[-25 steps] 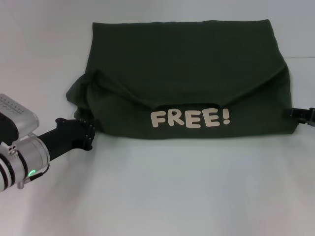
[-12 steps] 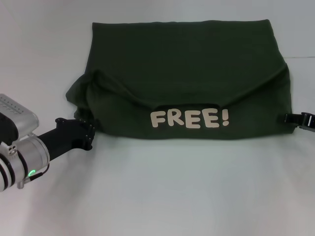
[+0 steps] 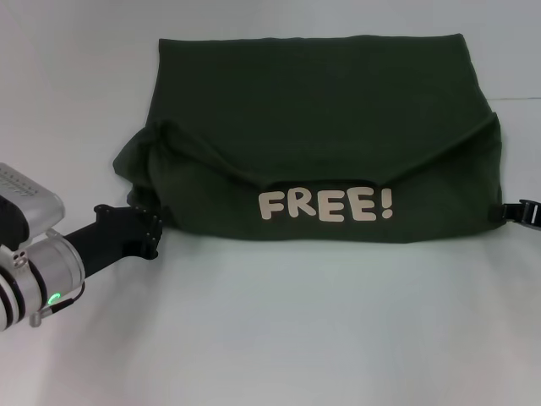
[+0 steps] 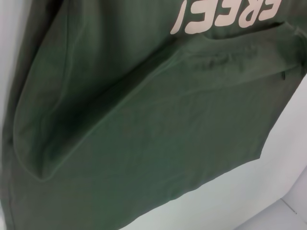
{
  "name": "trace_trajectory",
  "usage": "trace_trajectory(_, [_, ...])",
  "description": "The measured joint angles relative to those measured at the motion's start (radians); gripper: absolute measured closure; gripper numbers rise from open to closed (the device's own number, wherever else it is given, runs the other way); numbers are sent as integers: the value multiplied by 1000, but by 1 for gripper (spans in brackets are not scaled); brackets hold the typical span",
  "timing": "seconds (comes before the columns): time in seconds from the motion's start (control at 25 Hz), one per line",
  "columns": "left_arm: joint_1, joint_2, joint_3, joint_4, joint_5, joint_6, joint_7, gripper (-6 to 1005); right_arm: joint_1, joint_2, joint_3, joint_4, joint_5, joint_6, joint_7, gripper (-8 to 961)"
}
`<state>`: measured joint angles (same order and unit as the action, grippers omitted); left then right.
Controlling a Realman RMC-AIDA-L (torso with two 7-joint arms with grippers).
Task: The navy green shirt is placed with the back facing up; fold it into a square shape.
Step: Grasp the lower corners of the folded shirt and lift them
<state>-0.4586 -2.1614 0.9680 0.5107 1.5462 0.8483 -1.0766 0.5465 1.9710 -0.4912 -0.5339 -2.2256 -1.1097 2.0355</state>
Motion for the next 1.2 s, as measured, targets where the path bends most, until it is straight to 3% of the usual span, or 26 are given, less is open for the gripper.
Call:
trace_trajectory(0.08, [1, 0, 0, 0, 0, 5, -10, 999, -2, 0, 0, -5, 1, -5, -1, 725])
trace_trajectory(0.16, [4, 1, 0, 0, 1, 15, -17, 999, -5, -3, 0, -7, 2, -14, -4, 920])
trace_trajectory(0.4, [51, 2, 1, 74, 17, 77, -102, 999, -19, -12, 45, -11, 4, -75, -45, 919])
trace_trajectory(0.72, [166, -2, -20, 239, 82, 322, -297, 1000, -100, -13, 98, -81, 5, -236, -112, 918])
trace_trajectory(1.2, [268, 1, -255, 255, 170, 683, -342, 986, -256, -4, 153, -174, 15, -512, -214, 916])
